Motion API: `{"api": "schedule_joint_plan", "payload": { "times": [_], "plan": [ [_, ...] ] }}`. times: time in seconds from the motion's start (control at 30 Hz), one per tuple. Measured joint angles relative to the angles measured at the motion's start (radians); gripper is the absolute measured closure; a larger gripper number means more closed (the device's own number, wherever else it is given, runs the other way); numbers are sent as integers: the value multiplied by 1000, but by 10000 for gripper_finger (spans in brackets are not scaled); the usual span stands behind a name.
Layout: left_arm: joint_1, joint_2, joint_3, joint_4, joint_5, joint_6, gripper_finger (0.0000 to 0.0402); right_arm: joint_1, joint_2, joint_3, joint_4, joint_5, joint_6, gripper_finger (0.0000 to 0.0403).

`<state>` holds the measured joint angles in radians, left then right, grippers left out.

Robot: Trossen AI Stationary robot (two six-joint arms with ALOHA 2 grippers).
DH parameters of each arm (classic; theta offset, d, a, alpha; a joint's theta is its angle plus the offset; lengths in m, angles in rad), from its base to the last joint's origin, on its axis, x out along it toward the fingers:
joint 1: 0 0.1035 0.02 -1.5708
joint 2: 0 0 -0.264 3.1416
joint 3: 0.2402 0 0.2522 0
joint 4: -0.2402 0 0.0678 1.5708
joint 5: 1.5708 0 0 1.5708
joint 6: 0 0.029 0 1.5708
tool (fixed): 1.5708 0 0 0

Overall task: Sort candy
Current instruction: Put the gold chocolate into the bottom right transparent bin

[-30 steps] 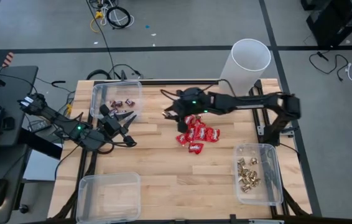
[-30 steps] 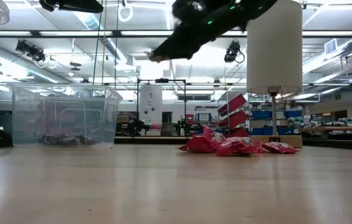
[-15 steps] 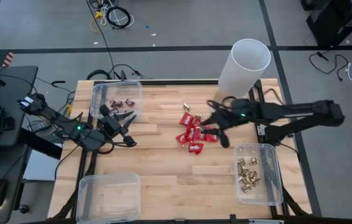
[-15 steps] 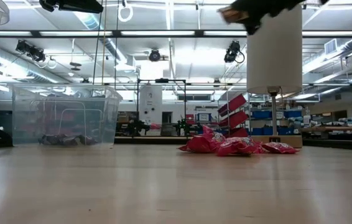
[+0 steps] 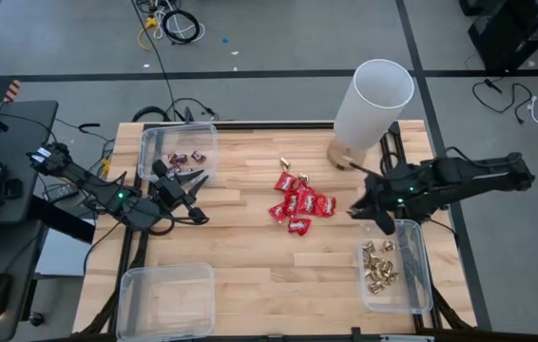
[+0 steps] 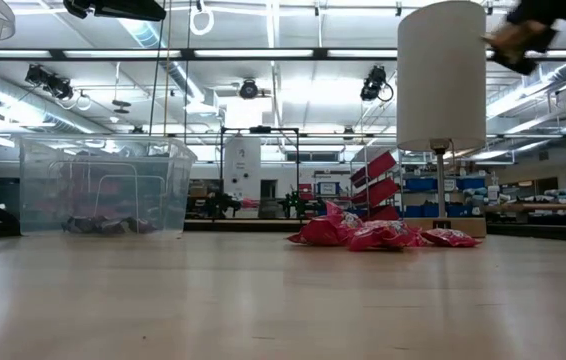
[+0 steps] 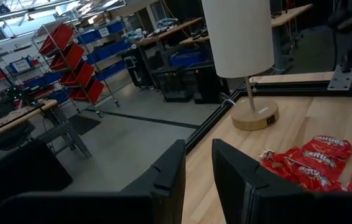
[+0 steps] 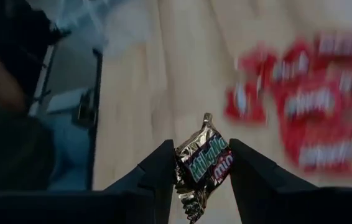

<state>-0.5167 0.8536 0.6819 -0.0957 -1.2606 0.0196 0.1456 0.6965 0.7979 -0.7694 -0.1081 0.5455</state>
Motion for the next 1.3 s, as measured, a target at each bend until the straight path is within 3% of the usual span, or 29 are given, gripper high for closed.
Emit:
{"api": "schedule_joint_plan", "payload": {
  "times": [0.27,0.57,0.97,1.3],
  "plan": [
    [0,0,0,18,-1,9,319,59,-68,0,-199,-179,225,275],
    [0,0,0,23,-1,40,319,158,-81,0,-319,-228,135,282],
    [0,40,0,45,0,-229,319,329,-58,0,-375,-49,23,310],
    [0,137,0,180,9,-287,319,502,38,0,-399,95,38,312]
  ]
}}
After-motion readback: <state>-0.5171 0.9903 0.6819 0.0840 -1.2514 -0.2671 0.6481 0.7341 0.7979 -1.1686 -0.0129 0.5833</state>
